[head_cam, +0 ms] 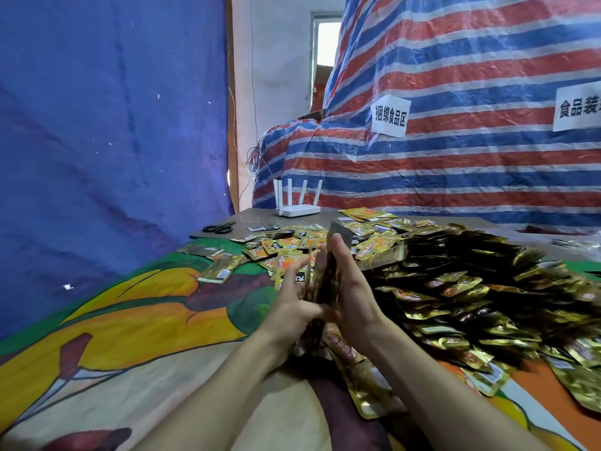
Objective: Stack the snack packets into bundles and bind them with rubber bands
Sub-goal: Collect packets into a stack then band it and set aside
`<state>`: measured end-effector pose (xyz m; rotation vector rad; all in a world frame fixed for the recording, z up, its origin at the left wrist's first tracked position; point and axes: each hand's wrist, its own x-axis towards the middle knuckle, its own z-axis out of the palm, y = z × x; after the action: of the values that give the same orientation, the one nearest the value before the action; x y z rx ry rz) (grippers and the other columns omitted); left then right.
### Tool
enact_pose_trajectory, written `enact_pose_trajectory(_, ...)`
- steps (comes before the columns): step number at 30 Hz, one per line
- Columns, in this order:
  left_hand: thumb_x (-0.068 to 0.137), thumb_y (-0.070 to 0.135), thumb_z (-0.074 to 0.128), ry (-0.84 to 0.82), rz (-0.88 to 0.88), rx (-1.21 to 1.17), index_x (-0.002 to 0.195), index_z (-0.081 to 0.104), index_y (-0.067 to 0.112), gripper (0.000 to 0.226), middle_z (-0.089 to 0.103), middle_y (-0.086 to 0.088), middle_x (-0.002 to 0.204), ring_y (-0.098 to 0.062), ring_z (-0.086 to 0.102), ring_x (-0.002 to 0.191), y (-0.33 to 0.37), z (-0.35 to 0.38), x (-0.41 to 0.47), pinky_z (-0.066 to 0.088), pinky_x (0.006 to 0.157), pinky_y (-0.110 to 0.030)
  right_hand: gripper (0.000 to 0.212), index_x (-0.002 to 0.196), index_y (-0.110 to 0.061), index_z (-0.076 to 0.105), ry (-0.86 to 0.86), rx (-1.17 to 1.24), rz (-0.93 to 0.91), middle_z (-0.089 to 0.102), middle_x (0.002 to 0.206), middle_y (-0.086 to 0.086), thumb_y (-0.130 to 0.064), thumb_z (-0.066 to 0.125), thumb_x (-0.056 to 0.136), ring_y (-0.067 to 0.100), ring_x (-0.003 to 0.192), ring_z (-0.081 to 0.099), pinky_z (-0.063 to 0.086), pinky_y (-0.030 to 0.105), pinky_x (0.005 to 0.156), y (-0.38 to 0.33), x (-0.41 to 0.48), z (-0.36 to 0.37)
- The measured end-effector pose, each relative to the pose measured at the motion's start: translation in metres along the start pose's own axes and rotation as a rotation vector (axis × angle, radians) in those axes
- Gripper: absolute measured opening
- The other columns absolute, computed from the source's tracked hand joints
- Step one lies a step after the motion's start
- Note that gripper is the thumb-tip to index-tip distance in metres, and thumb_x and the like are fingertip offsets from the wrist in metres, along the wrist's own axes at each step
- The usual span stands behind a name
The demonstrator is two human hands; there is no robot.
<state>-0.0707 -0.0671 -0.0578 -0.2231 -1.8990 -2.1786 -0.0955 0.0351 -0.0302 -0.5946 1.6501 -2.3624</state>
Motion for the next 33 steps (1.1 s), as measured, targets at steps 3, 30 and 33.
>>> enact_pose_trajectory(3, 0.057, -0.005, 0.074, -0.063, -0.067, -0.101, 0.133, 0.052, 0.01, 0.081, 0.069, -0.026, 0.106, -0.037, 0.067, 0.093, 0.001, 0.002, -0.002, 0.052, 0.079, -0.046, 0.082, 0.115, -0.005, 0.069, -0.002, 0.064, 0.007, 0.071, 0.099, 0.013, -0.068, 0.069, 0.063, 0.028, 0.09, 0.069, 0.054, 0.044, 0.091, 0.0, 0.0, -0.002)
enact_pose_trajectory(30, 0.065, 0.006, 0.076, -0.111, 0.038, 0.071, 0.143, 0.037, 0.027, 0.089, 0.066, -0.016, 0.129, -0.026, 0.068, 0.115, -0.005, -0.006, 0.003, 0.053, 0.099, -0.041, 0.085, 0.124, -0.023, 0.065, 0.039, -0.001, -0.09, 0.075, 0.098, 0.002, -0.074, 0.077, 0.057, 0.026, 0.095, 0.073, 0.057, 0.046, 0.09, 0.006, 0.002, 0.004)
enact_pose_trajectory(33, 0.064, 0.008, 0.076, -0.109, 0.07, 0.162, 0.131, 0.044, 0.027, 0.077, 0.069, -0.012, 0.117, -0.015, 0.072, 0.097, -0.005, -0.008, 0.004, 0.057, 0.081, -0.029, 0.079, 0.12, -0.02, 0.068, -0.015, 0.111, -0.031, 0.074, 0.083, 0.0, -0.082, 0.057, 0.071, 0.022, 0.072, 0.072, 0.059, 0.035, 0.067, 0.0, -0.001, 0.003)
